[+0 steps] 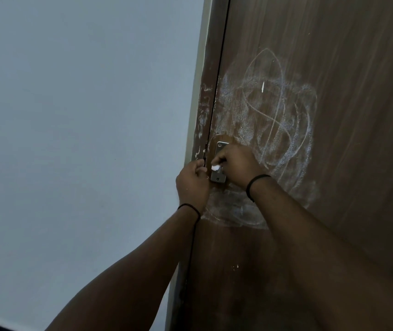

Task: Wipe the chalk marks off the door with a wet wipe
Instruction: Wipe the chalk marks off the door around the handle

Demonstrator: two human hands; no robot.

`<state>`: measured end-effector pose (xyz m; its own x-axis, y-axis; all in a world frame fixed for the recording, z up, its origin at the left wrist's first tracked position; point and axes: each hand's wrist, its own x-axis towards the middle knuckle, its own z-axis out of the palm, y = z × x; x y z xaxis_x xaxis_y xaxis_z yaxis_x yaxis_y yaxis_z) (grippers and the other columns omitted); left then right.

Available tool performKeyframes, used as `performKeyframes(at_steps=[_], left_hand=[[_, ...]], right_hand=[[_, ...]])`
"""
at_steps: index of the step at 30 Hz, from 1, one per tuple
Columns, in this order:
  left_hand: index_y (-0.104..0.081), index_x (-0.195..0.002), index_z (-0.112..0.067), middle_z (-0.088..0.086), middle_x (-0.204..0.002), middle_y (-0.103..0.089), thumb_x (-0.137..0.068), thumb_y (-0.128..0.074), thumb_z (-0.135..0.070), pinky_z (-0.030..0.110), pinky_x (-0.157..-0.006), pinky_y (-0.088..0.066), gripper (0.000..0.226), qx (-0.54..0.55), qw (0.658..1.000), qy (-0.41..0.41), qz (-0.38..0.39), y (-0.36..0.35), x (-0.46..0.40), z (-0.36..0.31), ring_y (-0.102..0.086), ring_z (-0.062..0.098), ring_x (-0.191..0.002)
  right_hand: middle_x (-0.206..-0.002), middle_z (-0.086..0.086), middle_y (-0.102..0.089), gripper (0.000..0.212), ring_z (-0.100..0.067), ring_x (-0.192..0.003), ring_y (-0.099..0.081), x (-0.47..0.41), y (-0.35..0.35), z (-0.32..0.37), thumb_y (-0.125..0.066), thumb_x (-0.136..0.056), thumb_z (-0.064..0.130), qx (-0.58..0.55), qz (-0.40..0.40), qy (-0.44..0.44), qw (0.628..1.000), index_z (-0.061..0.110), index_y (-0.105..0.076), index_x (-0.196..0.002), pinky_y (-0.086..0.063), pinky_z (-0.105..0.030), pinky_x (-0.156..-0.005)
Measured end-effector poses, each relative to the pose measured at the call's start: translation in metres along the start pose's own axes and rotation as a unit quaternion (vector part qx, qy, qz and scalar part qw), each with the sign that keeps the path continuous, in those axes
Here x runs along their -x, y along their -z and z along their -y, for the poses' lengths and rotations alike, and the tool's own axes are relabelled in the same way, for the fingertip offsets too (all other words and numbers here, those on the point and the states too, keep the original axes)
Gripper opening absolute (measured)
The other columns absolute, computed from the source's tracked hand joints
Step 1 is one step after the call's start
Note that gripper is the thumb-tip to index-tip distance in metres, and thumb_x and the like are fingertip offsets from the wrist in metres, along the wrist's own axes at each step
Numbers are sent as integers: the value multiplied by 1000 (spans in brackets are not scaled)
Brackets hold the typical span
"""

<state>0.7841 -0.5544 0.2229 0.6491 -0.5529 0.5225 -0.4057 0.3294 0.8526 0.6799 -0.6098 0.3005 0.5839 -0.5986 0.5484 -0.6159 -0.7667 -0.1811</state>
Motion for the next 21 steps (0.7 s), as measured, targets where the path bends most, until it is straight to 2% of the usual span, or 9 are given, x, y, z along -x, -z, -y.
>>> performKeyframes(at_steps=[4, 6, 8, 13, 17, 19, 21], left_hand=[[-72, -115, -13, 3, -108, -73, -94, -56, -14, 29, -91, -52, 26, -11, 999, -24, 18, 2, -2, -3, -66, 15, -98], [-75, -110, -16, -1, -103, -75, -92, -64, -22, 23, -84, -51, 22, -7, 998, -36, 41, 1, -2, -4, -66, 10, -94], [-77, -104, -19, -6, -94, -76, -87, -71, -31, 17, -77, -51, 21, 1, 997, -47, 59, 0, -3, -7, -67, 2, -85], [-79, -101, -18, -2, -91, -77, -83, -76, -27, 23, -78, -54, 20, -21, 997, -58, 36, 2, -8, -6, -68, 6, -81], [-78, -99, -23, -8, -89, -76, -83, -76, -29, 16, -69, -50, 17, -35, 996, -77, 43, -5, 0, -7, -63, -3, -76], [-78, -99, -23, -8, -90, -75, -85, -74, -27, 10, -63, -42, 15, -67, 994, -83, 29, -9, 4, -7, -60, -2, -73], [-78, -96, -22, -6, -88, -75, -85, -73, -24, 6, -60, -36, 13, -83, 993, -80, 8, -13, 5, -7, -59, 1, -72]], right_hand=[[-88, -4, -74, 17, -19, -82, -68, 16, 5, -6, -69, -82, 0, -38, -57, -18, 997, 15, -78, -84, -56, -32, -76], [-80, 0, -68, 17, -18, -74, -64, 21, 4, -3, -70, -79, 0, -66, -91, -33, 993, 17, -70, -79, -56, -37, -68], [-74, 3, -64, 21, -16, -70, -62, 23, 3, 0, -74, -78, 3, -97, -99, -44, 989, 20, -61, -78, -55, -35, -62], [-77, 2, -68, 19, -13, -75, -66, 21, 6, -3, -71, -84, 4, -132, -68, -65, 987, 21, -63, -82, -54, -29, -66], [-73, 8, -69, 19, -1, -66, -63, 22, 13, -11, -73, -84, 8, -164, -48, -84, 982, 24, -64, -79, -44, -16, -58], [-75, 4, -72, 17, -7, -70, -68, 23, 15, -13, -72, -83, 7, -210, -84, -108, 968, 22, -67, -78, -52, -22, -63], [-77, 4, -73, 19, -11, -73, -70, 20, 15, -16, -66, -84, 6, -248, -156, -133, 947, 23, -68, -76, -59, -31, -67]])
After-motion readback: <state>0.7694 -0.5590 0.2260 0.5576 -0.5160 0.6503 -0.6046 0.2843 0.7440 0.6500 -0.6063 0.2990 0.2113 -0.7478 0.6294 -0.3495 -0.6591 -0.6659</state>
